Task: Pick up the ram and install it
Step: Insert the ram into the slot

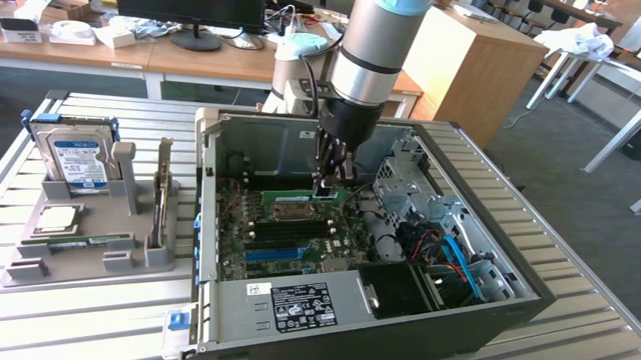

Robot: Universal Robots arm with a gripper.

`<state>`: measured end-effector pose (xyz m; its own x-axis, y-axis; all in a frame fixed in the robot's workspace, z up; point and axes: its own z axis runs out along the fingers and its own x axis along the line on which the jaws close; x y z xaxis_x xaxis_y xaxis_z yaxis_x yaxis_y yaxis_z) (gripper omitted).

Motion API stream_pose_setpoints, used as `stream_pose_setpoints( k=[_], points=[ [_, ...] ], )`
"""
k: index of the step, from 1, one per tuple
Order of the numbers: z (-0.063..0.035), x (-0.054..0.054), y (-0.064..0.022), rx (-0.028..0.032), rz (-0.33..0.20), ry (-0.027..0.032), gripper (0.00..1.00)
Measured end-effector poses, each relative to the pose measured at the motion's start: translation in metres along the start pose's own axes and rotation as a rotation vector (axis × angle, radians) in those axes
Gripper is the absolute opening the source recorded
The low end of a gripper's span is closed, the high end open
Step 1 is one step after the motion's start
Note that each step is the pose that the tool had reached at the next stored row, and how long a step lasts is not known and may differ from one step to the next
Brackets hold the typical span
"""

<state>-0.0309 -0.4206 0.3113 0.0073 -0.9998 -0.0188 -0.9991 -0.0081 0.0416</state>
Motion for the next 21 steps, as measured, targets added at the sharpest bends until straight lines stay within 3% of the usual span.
stream_pose_setpoints(
  k=[21],
  points=[
    [0.0041,0.0001,-0.0002,-0.0001,0.000,0.0002,0.11]
  ],
)
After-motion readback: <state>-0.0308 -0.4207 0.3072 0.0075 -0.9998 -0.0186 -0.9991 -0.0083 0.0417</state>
